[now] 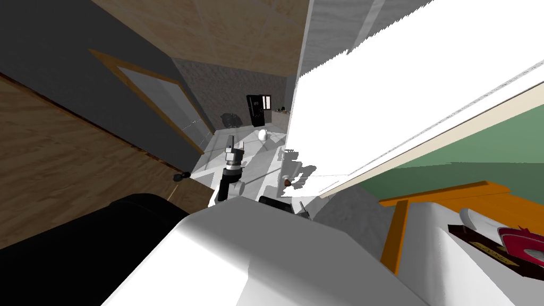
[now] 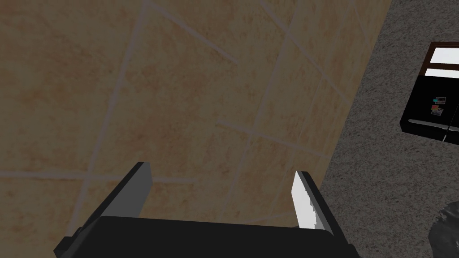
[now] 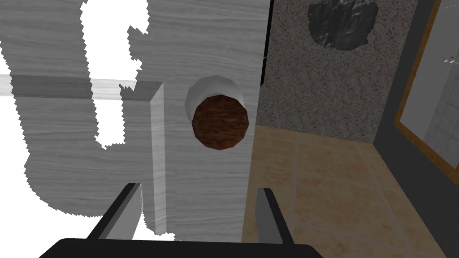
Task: Push the door open
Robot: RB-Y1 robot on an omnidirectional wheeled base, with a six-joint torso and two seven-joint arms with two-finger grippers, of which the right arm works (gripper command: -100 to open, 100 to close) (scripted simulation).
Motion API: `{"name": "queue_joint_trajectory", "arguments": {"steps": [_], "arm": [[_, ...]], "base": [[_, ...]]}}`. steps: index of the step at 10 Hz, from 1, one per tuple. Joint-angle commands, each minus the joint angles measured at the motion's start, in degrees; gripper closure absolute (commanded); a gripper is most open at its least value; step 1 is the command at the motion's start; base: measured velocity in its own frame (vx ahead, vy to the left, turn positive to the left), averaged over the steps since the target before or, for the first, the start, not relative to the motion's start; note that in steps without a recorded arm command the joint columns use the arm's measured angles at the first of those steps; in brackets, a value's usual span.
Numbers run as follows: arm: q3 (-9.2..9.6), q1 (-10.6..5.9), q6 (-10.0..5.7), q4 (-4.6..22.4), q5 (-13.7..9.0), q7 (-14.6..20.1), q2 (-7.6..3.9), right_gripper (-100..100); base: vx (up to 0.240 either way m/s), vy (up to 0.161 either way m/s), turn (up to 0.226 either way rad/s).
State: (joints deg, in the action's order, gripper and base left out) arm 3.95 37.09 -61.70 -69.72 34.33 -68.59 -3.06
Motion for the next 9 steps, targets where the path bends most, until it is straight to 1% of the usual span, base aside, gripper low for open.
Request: {"name": "queue_joint_trajectory", "arguments": {"steps": [1,2,3,4,5,7,9], "arm": [[-1.17,-0.03,0.31,0.17,-1.04,-0.57,1.23,-100],[-1.60,0.02,0.42,0.23,-1.43,-0.81,2.30,-100],[-1.37,-0.15,0.18,0.44,-1.21,-0.62,1.57,-100],[-1.53,-0.77,1.01,0.31,-1.30,-0.57,0.70,-100],[-1.56,-0.93,1.22,0.27,-1.31,-0.54,0.60,-100],[-1.67,-1.62,2.11,0.09,-1.36,-0.43,0.61,-100],[-1.78,-2.25,2.93,-0.07,-1.40,-0.32,1.31,-100]], "base": [[-0.058,0.140,-0.180],[-0.063,0.141,-0.115],[-0.034,0.066,-0.024],[0.101,0.094,0.047],[0.168,0.106,0.019],[0.197,0.051,0.020],[0.210,0.068,0.024]]}}
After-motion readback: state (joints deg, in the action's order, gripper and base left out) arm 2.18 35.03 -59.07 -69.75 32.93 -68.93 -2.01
